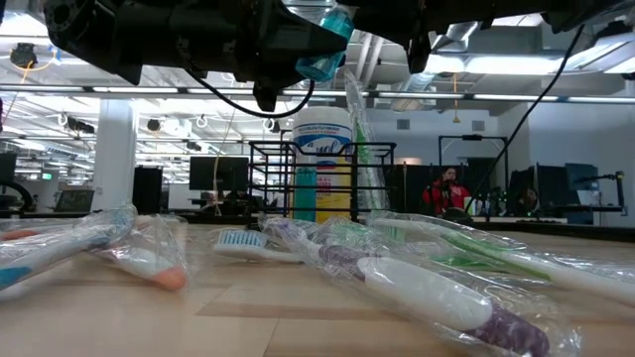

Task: Pick & Place toothbrushing station
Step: Put the blue mouthwash into the black mesh organizer

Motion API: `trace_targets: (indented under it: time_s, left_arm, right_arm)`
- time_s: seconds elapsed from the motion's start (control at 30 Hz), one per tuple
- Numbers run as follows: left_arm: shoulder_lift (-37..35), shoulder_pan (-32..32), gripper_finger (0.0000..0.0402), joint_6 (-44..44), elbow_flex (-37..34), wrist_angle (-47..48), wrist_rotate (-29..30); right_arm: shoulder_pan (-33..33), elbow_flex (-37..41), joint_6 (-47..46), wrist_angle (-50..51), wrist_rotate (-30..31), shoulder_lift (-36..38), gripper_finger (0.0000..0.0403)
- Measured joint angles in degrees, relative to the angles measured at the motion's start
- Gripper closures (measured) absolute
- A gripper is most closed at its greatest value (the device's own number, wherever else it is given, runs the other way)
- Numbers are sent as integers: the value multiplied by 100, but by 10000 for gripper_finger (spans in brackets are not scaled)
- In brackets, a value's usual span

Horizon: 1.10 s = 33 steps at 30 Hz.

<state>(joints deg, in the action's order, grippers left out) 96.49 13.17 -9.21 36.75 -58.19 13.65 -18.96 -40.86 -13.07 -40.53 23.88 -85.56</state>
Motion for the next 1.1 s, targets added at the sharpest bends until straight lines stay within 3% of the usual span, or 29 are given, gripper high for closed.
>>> trace_targets:
  time_s: [0.4,0.8,1.1]
  left_arm:
    - [-138,-17,266,-10,-230,13,0]
    - [-1353,11,275,-153,-1288,17,-7]
    - [-1510,40,277,-470,-1591,36,-15]
  right_arm:
    - [-13,0,-21,303,118,-7,326]
    - [149,0,-47,700,483,-7,326]
    - [269,0,-48,990,661,-7,326]
